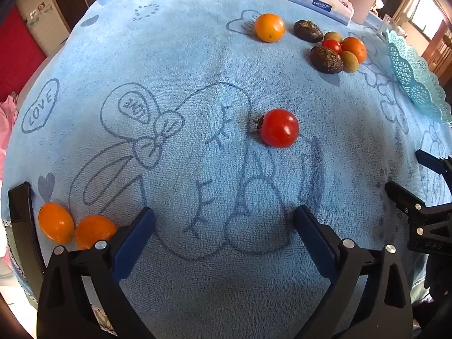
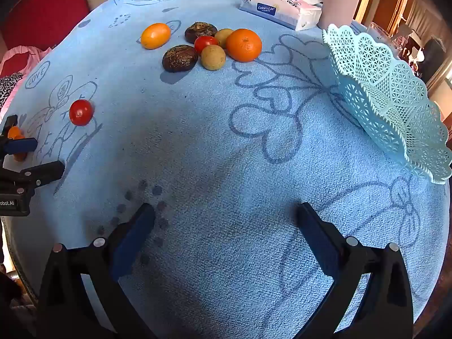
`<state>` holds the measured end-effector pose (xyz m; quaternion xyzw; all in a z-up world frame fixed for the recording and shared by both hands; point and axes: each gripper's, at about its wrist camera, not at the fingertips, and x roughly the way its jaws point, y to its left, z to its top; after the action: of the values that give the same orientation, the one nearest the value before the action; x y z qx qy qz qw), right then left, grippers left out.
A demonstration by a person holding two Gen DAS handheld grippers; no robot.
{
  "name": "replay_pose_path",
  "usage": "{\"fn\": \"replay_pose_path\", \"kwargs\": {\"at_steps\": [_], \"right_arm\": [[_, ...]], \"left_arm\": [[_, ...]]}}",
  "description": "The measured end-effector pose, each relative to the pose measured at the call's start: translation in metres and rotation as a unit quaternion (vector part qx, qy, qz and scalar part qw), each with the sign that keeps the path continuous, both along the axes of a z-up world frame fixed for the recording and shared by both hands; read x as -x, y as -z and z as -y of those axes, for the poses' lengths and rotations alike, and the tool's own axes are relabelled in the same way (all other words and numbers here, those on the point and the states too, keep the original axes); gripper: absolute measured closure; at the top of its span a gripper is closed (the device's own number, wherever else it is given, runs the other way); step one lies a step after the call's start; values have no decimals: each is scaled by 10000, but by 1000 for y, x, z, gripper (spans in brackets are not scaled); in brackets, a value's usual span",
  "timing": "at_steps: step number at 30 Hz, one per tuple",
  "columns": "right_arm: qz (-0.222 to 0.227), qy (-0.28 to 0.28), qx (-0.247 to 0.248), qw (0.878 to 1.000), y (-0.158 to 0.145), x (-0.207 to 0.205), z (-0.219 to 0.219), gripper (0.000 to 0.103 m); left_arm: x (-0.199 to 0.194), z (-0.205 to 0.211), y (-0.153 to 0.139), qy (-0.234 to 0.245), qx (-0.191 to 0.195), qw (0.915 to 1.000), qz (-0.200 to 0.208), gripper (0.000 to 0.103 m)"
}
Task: Organize fruits
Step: 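Grasp a tangerine with the left tool while the right tool grasps another tangerine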
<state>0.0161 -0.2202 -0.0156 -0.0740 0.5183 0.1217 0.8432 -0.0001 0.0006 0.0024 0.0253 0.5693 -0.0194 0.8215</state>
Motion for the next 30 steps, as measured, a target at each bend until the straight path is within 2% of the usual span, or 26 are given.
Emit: {"fn": "replay_pose_path", "kwargs": {"at_steps": [1,5,9,11,15,18,20,26,29,30], "right_arm": [[-1,0,1,10000,0,0,0,2],[-2,0,2,10000,0,1,-1,2],[1,9,3,10000,0,1,-1,2],[-8,13,6,10000,1,1,-1,2],[-62,39,22,10000,-1,-1,-1,2],[-150,84,57,9998,-1,-4,-2,2],[-270,125,110,9995,-2,-7,-3,2],[-825,193,172,9963,-6,-23,-11,2],[-814,-23,-3,9967,-18,-22,-24,2],[-758,-199,-61,9969,-24,-21,-33,2]], "left_arm": [[0,-1,-4,16,-6,10000,26,12],[5,-19,-29,-131,-17,9995,304,13],[12,-56,-51,-652,10,9971,400,15],[21,-84,-60,-1018,29,9944,267,21],[32,-126,-55,-1762,250,9840,53,37],[40,-145,-47,-2110,507,9761,-107,45],[30,-149,-38,-2285,860,9695,-234,48],[27,-163,-35,-2549,832,9633,-69,56],[24,-169,-30,-2641,838,9608,-104,57],[26,-171,-28,-2646,820,9608,-111,60]]}}
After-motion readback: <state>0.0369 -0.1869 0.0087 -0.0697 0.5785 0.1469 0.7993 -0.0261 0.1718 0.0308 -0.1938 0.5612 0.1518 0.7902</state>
